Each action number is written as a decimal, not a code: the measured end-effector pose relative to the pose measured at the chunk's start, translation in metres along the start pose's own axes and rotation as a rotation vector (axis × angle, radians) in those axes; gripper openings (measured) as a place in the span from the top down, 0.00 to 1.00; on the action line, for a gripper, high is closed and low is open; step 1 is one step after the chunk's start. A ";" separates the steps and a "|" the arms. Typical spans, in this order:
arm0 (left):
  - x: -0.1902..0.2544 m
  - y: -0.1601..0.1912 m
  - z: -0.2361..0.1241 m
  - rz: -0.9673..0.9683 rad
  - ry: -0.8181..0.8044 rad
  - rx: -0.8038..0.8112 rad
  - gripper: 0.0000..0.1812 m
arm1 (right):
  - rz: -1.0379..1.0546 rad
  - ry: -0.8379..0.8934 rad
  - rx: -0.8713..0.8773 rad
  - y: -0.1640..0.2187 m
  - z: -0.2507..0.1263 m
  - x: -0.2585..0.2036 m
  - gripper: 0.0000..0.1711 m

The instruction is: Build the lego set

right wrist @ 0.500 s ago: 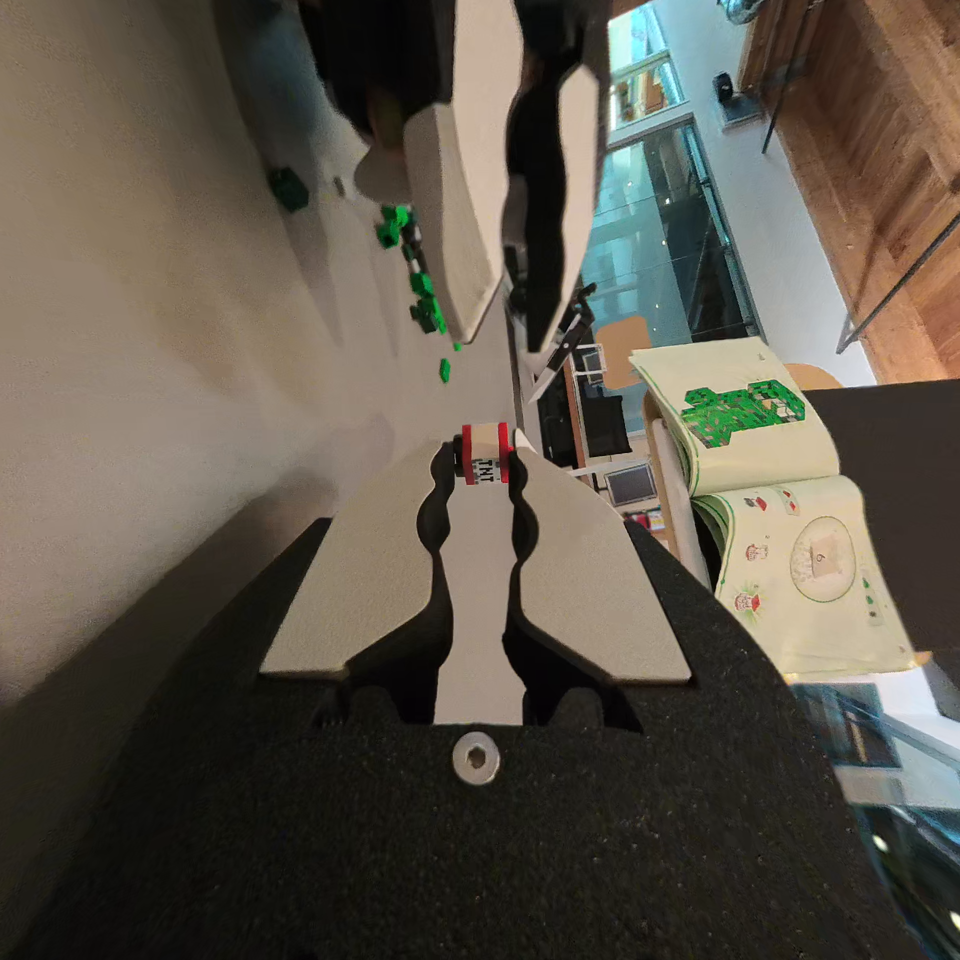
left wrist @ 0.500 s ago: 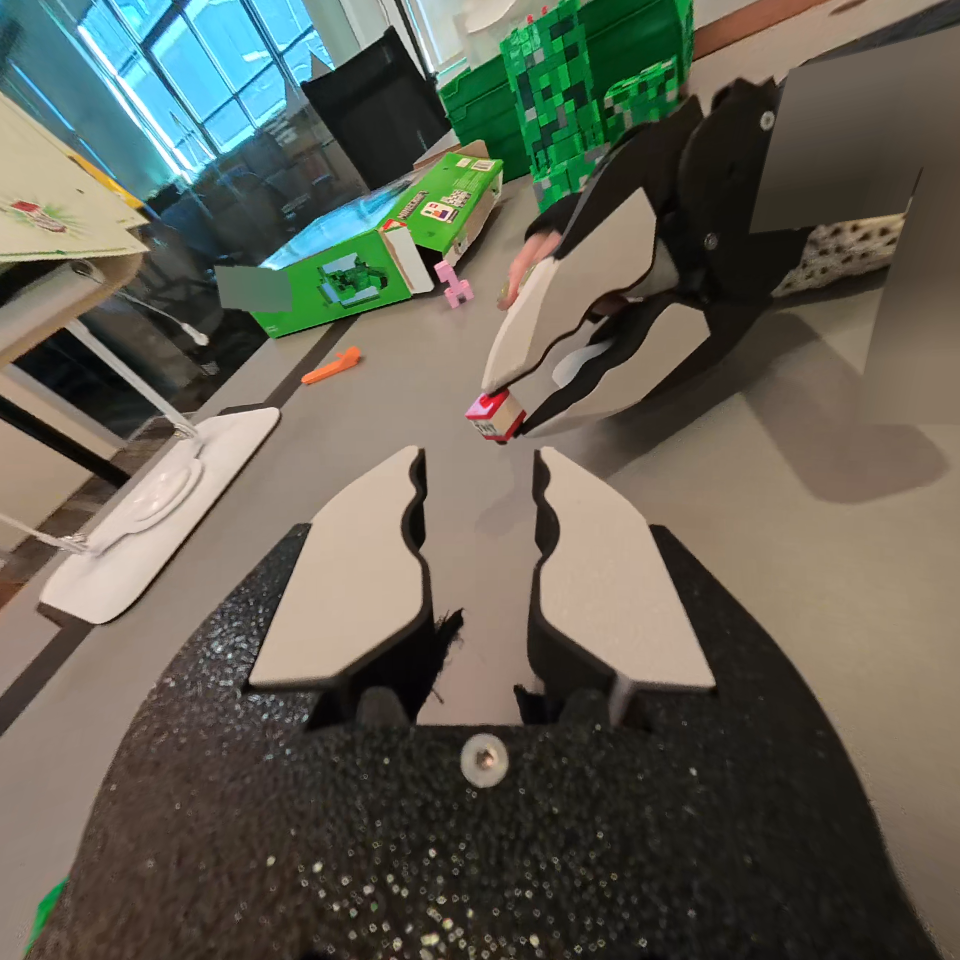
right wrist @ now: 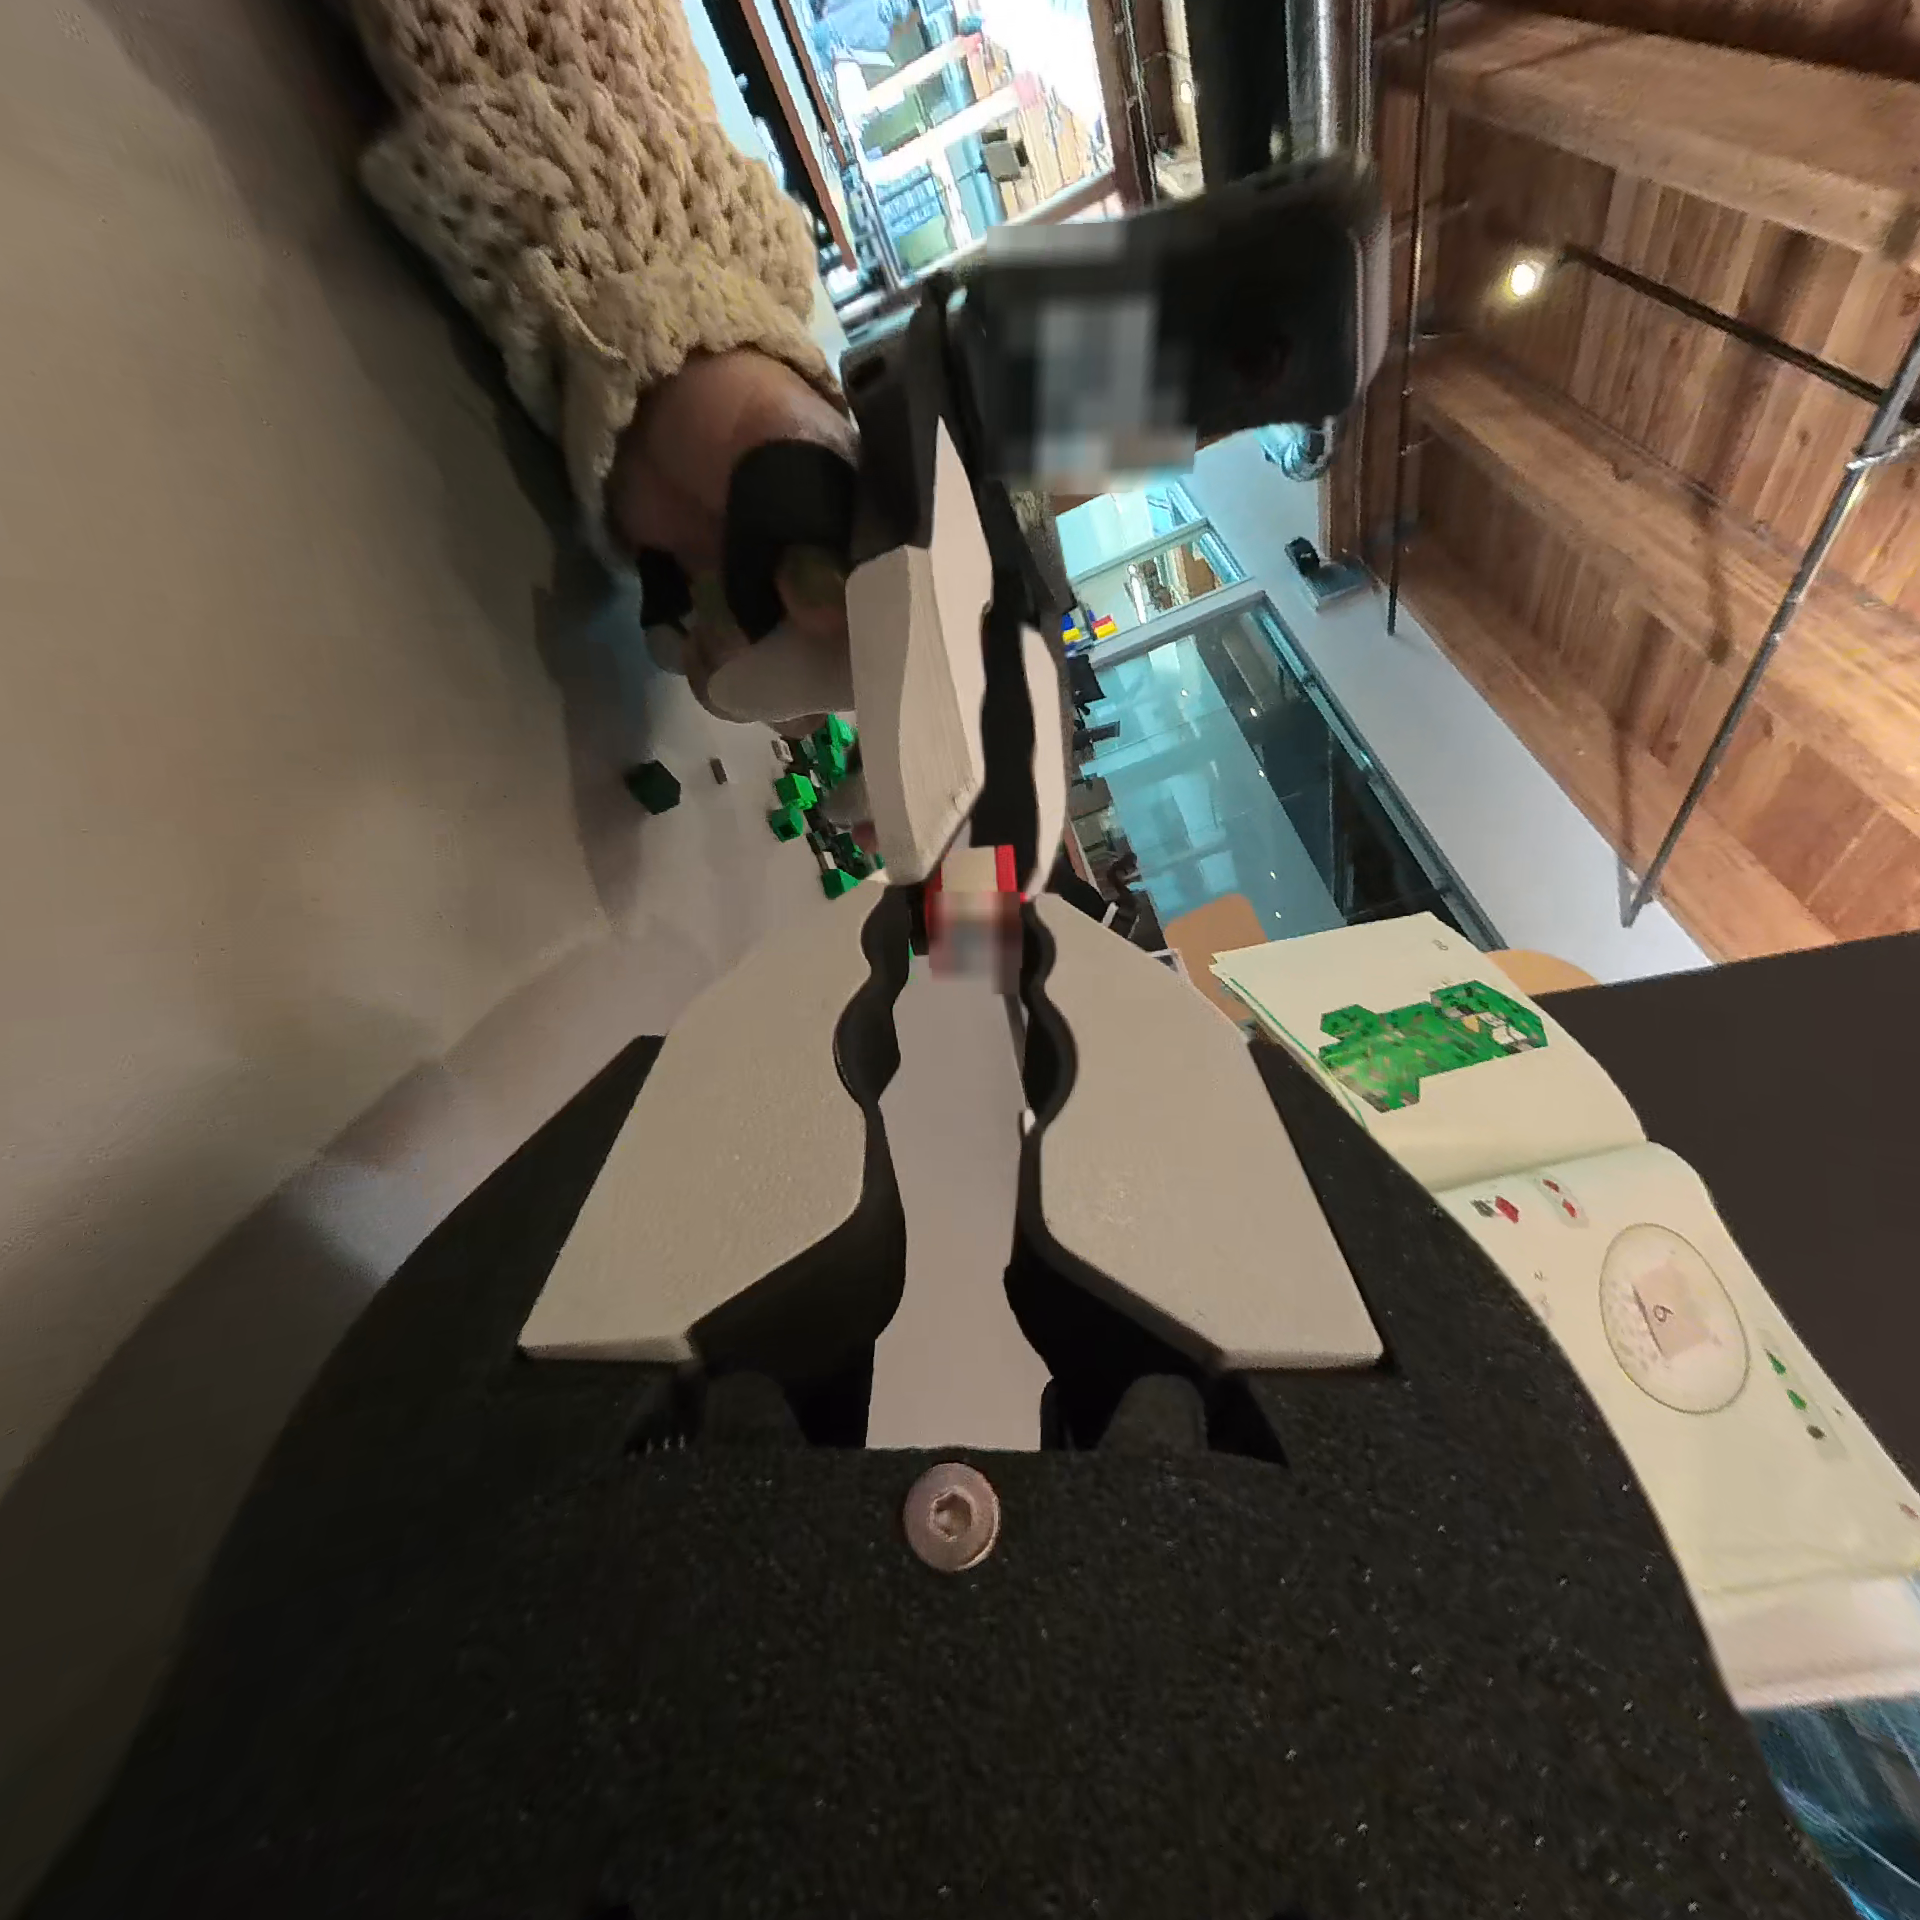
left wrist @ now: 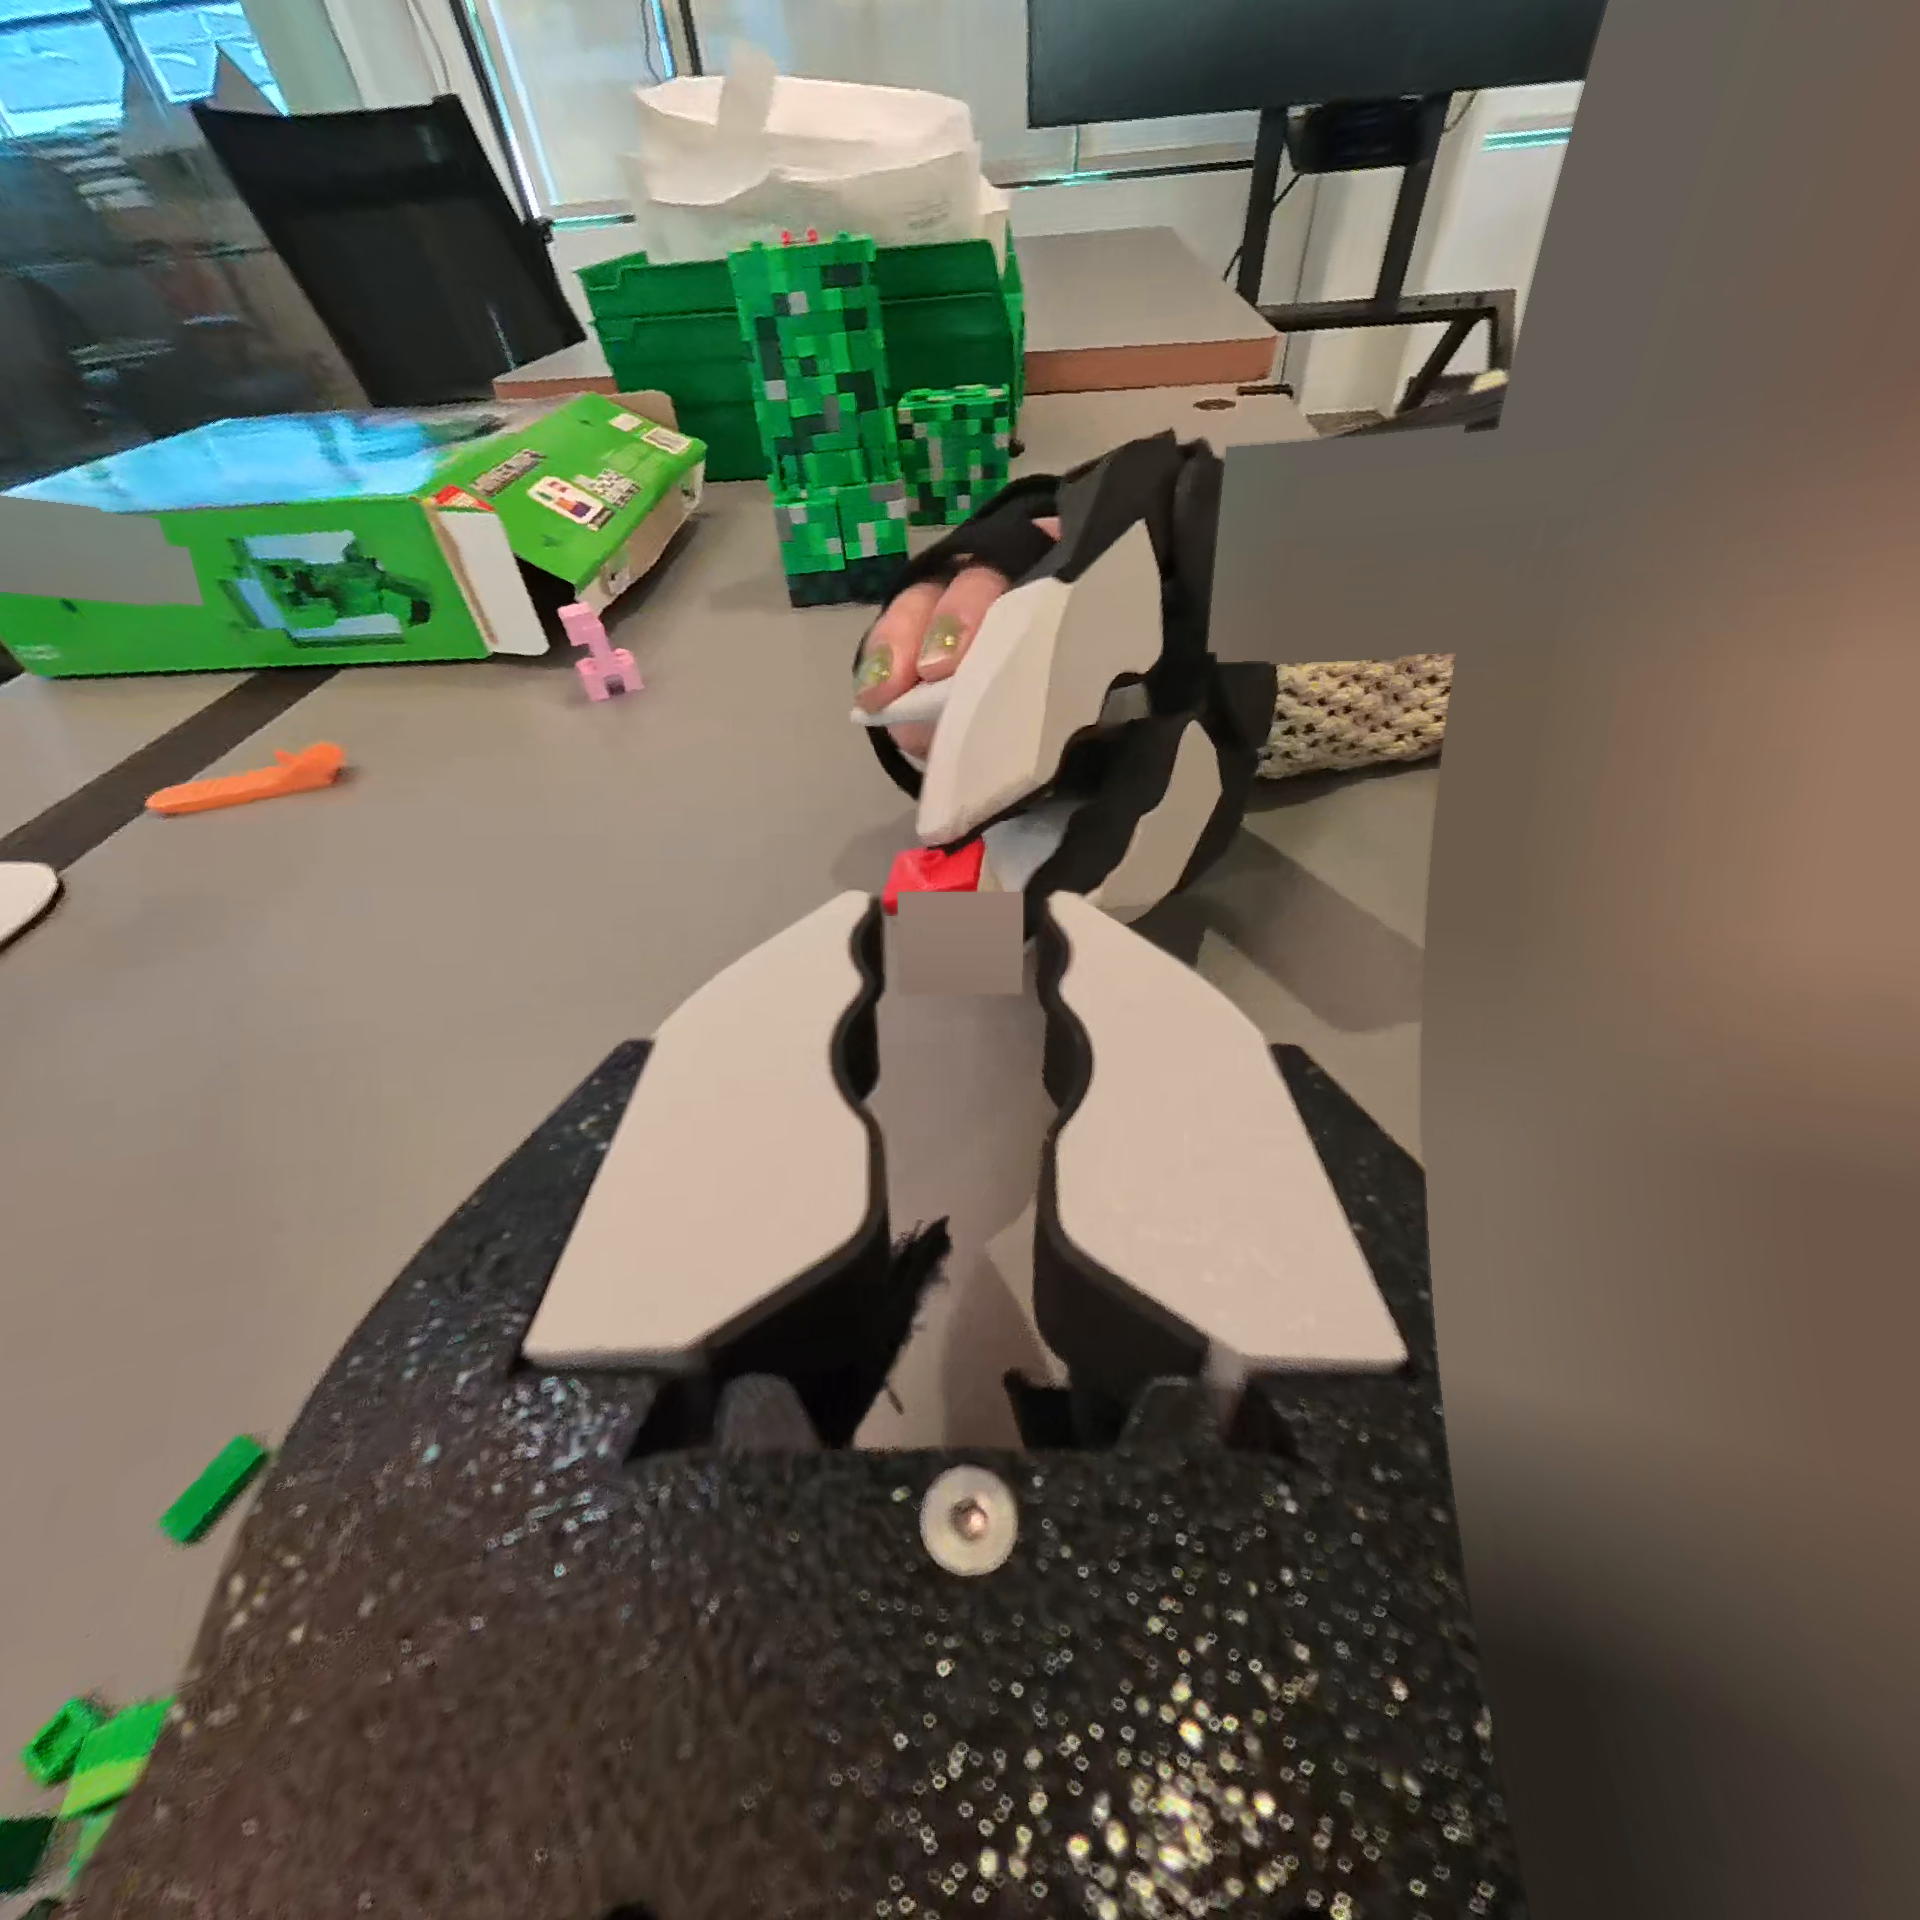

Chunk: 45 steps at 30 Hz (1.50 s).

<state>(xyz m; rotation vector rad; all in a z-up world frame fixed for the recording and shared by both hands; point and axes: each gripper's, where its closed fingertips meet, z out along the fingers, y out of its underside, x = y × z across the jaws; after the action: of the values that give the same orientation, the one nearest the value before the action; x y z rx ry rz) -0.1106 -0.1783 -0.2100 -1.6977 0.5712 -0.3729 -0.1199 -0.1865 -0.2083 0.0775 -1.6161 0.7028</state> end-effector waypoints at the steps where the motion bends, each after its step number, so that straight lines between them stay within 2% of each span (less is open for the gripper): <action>1: -0.002 -0.001 0.000 0.008 -0.021 0.004 0.89 | 0.002 0.000 0.002 0.000 0.000 0.000 0.89; 3: -0.008 -0.001 0.000 0.031 -0.062 -0.006 0.89 | 0.012 0.014 -0.014 0.004 0.001 0.002 0.88; 5: -0.027 0.003 -0.003 0.018 -0.175 -0.050 0.90 | 0.023 0.013 -0.069 0.017 0.000 0.003 0.84; 7: -0.047 0.017 -0.007 -0.006 -0.284 -0.147 0.90 | 0.040 0.023 -0.149 0.038 -0.006 0.008 0.83; 10: -0.065 0.047 -0.012 0.035 -0.399 -0.354 0.90 | 0.184 0.080 -0.213 0.064 -0.014 0.024 0.83; 13: -0.070 0.064 -0.011 0.083 -0.442 -0.488 0.90 | 0.323 0.122 -0.216 0.074 -0.015 0.035 0.84; 17: -0.069 0.074 -0.007 0.083 -0.441 -0.560 0.90 | 0.358 0.129 -0.230 0.079 -0.016 0.036 0.86; 27: -0.071 0.080 -0.015 0.054 -0.452 -0.568 0.89 | 0.393 0.108 -0.233 0.080 -0.015 0.034 0.90; 32: -0.069 0.075 -0.026 0.025 -0.472 -0.547 0.67 | 0.442 0.155 -0.236 0.084 -0.020 0.043 0.89; 37: -0.071 0.052 -0.057 0.056 -0.544 -0.338 0.60 | 0.533 0.223 -0.236 0.092 -0.026 0.055 0.88; 41: -0.078 0.031 -0.081 0.158 -0.648 -0.195 0.63 | 0.665 0.336 -0.214 0.102 -0.031 0.074 0.86; 45: -0.077 0.014 -0.086 0.199 -0.693 -0.097 0.65 | 0.815 0.499 -0.190 0.126 -0.028 0.099 0.81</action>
<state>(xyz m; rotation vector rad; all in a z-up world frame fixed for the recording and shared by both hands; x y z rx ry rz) -0.2231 -0.2068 -0.2014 -1.7074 0.2376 0.3871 -0.1691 -0.0373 -0.1662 -0.8730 -1.1853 1.0701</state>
